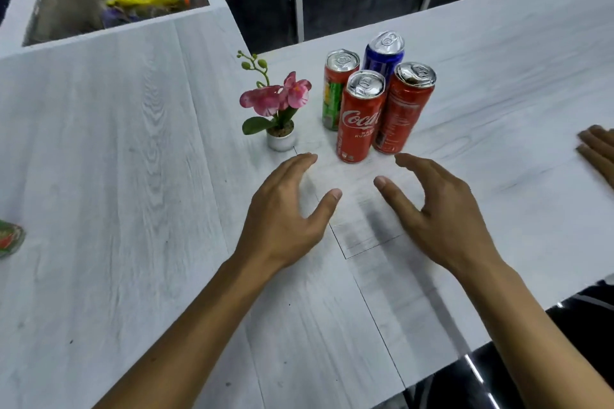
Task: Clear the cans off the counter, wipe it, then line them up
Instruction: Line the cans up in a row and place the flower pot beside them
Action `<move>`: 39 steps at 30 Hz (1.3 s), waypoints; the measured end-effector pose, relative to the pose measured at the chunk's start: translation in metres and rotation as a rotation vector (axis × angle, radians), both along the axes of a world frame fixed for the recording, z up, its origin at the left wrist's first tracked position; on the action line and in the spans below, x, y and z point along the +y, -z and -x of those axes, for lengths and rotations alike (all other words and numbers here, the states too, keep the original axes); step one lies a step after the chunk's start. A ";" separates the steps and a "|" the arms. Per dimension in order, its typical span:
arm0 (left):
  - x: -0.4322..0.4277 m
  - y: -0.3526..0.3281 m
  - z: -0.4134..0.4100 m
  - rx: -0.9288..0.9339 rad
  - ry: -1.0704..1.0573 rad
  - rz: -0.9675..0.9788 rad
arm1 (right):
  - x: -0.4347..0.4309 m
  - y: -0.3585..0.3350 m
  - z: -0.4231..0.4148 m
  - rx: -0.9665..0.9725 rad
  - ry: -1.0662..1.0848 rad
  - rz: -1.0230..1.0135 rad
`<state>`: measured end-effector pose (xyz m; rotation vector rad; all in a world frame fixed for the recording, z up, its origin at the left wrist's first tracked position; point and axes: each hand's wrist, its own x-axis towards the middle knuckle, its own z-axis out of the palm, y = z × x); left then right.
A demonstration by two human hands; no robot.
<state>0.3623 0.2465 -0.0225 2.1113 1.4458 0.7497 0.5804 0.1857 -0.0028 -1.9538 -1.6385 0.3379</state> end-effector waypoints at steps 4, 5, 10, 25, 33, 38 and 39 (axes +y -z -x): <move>0.012 -0.008 -0.037 -0.127 -0.086 0.003 | 0.013 -0.003 -0.034 0.062 0.097 -0.091; 0.016 -0.010 -0.044 -0.159 -0.098 0.002 | 0.018 -0.005 -0.041 0.084 0.111 -0.103; 0.032 -0.017 -0.067 -0.262 -0.123 -0.002 | 0.041 -0.008 -0.058 0.151 0.131 -0.158; 0.060 0.004 -0.097 -0.295 -0.088 0.057 | 0.077 0.017 -0.075 0.252 0.023 -0.128; 0.067 0.017 -0.104 -0.311 -0.085 0.059 | 0.093 0.027 -0.076 0.315 0.022 -0.124; 0.071 0.017 -0.105 -0.309 -0.109 0.057 | 0.095 0.027 -0.078 0.324 0.023 -0.130; 0.070 0.018 -0.105 -0.320 -0.109 0.063 | 0.094 0.027 -0.078 0.320 0.025 -0.132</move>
